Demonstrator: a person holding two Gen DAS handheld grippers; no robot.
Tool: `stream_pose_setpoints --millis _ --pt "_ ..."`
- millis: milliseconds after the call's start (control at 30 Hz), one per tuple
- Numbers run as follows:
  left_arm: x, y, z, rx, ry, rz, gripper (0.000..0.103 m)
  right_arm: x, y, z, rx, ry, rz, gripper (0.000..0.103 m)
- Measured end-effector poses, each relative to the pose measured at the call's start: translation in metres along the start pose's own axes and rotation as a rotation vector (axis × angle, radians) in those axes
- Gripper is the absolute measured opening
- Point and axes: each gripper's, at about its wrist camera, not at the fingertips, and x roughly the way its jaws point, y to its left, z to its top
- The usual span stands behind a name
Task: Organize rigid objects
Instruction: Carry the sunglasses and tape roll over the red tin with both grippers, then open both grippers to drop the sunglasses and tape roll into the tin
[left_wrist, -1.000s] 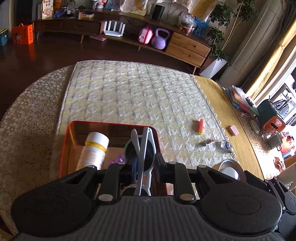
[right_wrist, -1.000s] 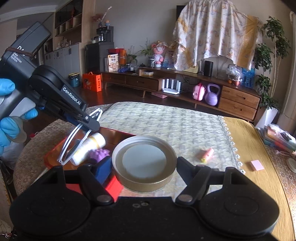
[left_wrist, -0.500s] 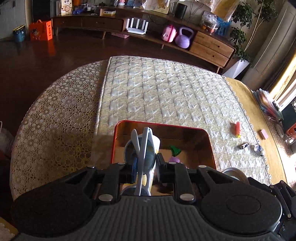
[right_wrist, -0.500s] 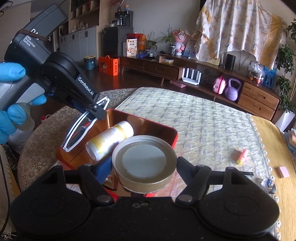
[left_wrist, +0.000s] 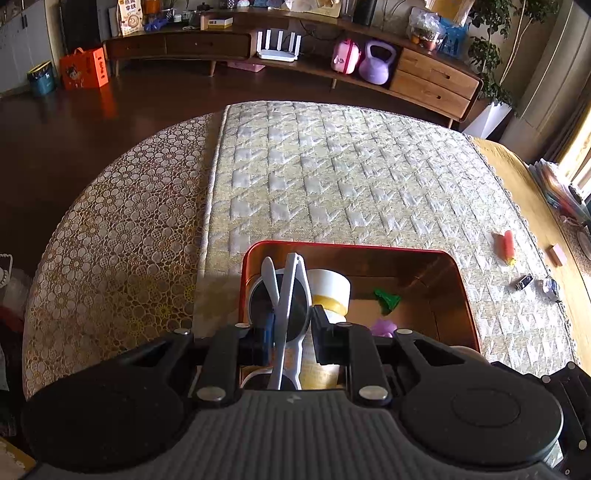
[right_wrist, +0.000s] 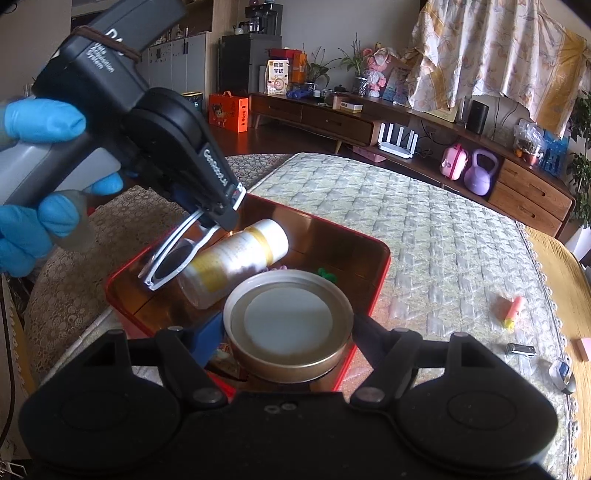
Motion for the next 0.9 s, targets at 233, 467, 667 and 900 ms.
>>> stream_pose_setpoints --millis 233,467,667,900 --pt "0.010 0.003 -0.004 -0.020 0.024 -0.008 0.020 0.000 0.003 -0.003 -0.002 0.004 0.016 0.076" --pt "0.008 0.002 -0.007 -0.020 0.019 -0.005 0.020 -0.002 0.007 -0.009 0.002 -0.001 0.017 0.079" --pt "0.009 0.002 -0.012 -0.023 0.030 0.021 0.020 -0.010 0.009 -0.011 0.002 -0.016 0.018 0.082" --pt "0.007 0.005 -0.019 -0.047 0.039 0.009 0.030 -0.024 0.008 -0.011 0.026 -0.040 0.025 0.083"
